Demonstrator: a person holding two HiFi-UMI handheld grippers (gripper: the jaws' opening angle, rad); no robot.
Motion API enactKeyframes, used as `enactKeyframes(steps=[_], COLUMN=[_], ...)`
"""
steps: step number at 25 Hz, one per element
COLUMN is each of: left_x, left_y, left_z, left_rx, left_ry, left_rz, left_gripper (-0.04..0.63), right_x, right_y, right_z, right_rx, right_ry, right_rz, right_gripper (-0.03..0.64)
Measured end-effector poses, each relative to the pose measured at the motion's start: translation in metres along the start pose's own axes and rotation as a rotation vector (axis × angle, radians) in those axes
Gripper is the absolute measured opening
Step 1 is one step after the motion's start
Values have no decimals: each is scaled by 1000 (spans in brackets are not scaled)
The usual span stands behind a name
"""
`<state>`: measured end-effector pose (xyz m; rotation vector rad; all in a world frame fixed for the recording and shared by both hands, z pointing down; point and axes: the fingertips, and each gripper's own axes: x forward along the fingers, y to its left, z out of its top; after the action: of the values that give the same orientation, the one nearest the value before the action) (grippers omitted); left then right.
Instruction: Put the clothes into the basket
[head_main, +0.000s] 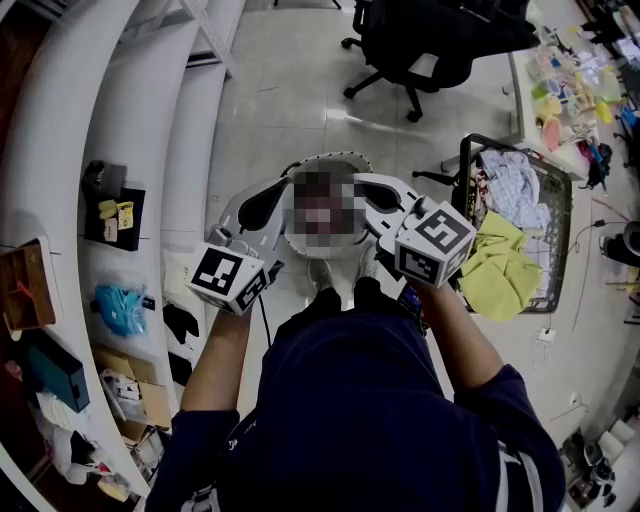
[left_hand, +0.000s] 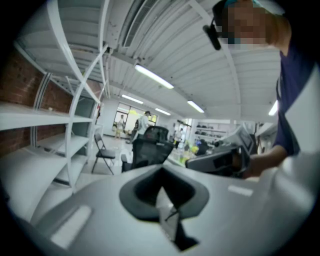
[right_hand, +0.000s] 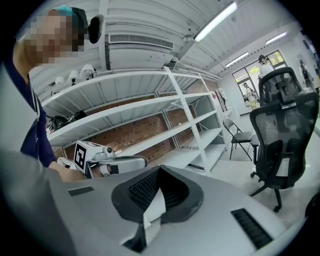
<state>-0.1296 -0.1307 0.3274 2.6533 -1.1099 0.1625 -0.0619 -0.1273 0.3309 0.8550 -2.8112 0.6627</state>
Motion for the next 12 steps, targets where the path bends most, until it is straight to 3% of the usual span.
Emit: enactKeyframes(steps=[12], left_x=[-3], left_y=[-14], left_z=[-3], left_rx=[-7], left_ry=[-8], left_rz=[-18], left_gripper=[3], right_x=[-12], right_y=[7], right_z=[-5], right_rx=[-14], right_ry=[11], right_rz=[-15], right_gripper=[7])
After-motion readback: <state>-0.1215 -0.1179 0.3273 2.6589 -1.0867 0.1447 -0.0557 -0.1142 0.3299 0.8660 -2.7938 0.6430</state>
